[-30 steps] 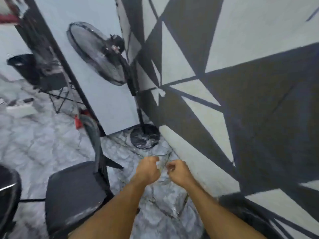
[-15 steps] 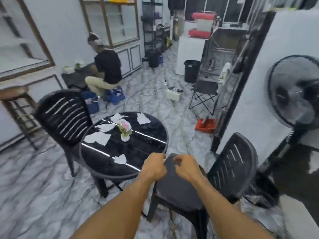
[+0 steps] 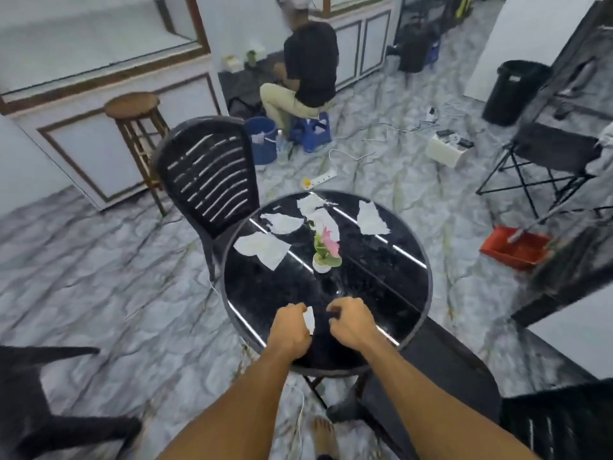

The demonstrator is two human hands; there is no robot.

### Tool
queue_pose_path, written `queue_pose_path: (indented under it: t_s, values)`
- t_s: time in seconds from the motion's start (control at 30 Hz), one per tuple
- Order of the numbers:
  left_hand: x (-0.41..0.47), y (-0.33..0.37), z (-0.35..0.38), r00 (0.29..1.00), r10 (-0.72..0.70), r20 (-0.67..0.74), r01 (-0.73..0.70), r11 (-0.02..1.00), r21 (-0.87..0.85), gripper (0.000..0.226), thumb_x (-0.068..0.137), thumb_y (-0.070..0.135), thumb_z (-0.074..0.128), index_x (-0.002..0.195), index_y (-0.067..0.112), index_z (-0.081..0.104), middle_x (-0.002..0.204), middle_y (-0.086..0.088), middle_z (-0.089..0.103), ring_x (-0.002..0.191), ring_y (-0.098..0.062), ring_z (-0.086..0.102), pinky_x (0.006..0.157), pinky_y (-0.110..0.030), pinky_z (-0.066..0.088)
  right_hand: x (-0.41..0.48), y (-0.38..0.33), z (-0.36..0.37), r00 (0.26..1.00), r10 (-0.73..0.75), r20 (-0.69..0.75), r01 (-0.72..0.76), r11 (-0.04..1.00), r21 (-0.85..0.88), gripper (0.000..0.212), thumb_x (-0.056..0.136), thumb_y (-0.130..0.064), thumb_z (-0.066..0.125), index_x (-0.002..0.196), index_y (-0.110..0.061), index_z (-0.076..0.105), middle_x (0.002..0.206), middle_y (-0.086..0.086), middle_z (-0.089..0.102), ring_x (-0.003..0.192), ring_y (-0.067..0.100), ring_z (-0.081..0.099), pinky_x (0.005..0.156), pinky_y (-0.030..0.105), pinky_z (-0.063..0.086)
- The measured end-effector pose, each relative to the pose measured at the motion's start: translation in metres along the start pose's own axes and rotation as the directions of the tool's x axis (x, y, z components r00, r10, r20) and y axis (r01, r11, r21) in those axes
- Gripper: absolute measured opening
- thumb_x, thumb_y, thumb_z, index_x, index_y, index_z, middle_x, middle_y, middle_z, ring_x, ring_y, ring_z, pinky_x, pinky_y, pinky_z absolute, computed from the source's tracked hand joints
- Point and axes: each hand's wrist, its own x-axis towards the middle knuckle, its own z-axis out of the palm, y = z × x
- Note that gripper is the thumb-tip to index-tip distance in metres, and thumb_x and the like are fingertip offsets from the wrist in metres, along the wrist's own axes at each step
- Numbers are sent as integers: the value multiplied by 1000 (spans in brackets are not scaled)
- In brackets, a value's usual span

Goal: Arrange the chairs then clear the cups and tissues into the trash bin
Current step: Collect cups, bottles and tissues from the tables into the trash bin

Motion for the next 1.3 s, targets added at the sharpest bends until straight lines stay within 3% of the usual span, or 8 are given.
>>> queue_pose_path:
  t_s: [0.17,0.33,0.53,0.7,0.9,1.1,1.2,1.3]
  values:
    - [47,-10,24,994,-9,109,-7,990,143,23,80,1,55,96,12,68,101,-9,61,100,-29,60,84,-39,54,62,29,-4,992,115,-44,-115,993,9,23,80,-9,61,98,-18,74,94,-4,74,92,16,67,78,20,47]
    - [92,-8,-7,996,-87,-13,86,993,-84,32,74,-8,46,58,20,50,70,2,55,68,-19,55,61,-30,45,115,36,-36,981,164,-103,-165,986,-1,25,80,-7,59,95,-20,74,91,-4,72,89,19,67,76,24,50]
    - [174,-29,-77,952,-164,-258,130,981,-142,26,74,-13,48,77,4,66,81,-7,60,81,-26,61,61,-21,38,190,17,-67,976,112,-187,-114,993,1,32,82,-5,61,109,-18,72,114,3,70,104,24,65,95,32,51]
    - [216,-51,-74,975,-175,-137,187,979,80,56,87,13,65,140,15,48,145,-14,40,127,-30,42,89,-32,50,243,26,-88,953,194,-233,-193,981,26,51,86,-6,63,135,-14,56,152,9,40,141,28,36,112,37,31]
    - [236,-77,-72,988,-80,-132,82,997,9,26,73,-3,49,54,12,41,59,4,48,62,-18,53,48,-17,28,286,37,-70,957,254,-141,-271,955,-120,53,80,3,63,132,-7,59,137,13,55,126,30,52,100,32,44]
    - [300,-50,-121,964,126,-235,-131,991,-6,38,79,4,56,115,15,63,102,2,63,95,-19,60,81,-28,48,303,2,-60,934,164,-318,-162,986,33,29,74,11,57,86,-9,75,89,12,73,72,18,62,66,24,47]
    - [321,-44,-119,998,66,17,-67,996,66,82,82,7,62,154,21,26,150,-8,38,127,-28,49,93,-34,50,327,-21,-58,972,22,-235,-12,999,46,43,77,9,60,111,-15,70,127,9,62,74,13,60,68,23,50]
    - [324,-48,-98,989,119,89,-134,974,183,81,89,22,63,155,24,16,159,-11,22,133,-29,38,97,-37,48,354,-37,-54,995,-73,75,84,984,-155,88,75,14,57,148,-32,39,164,-9,0,90,5,52,69,23,52]
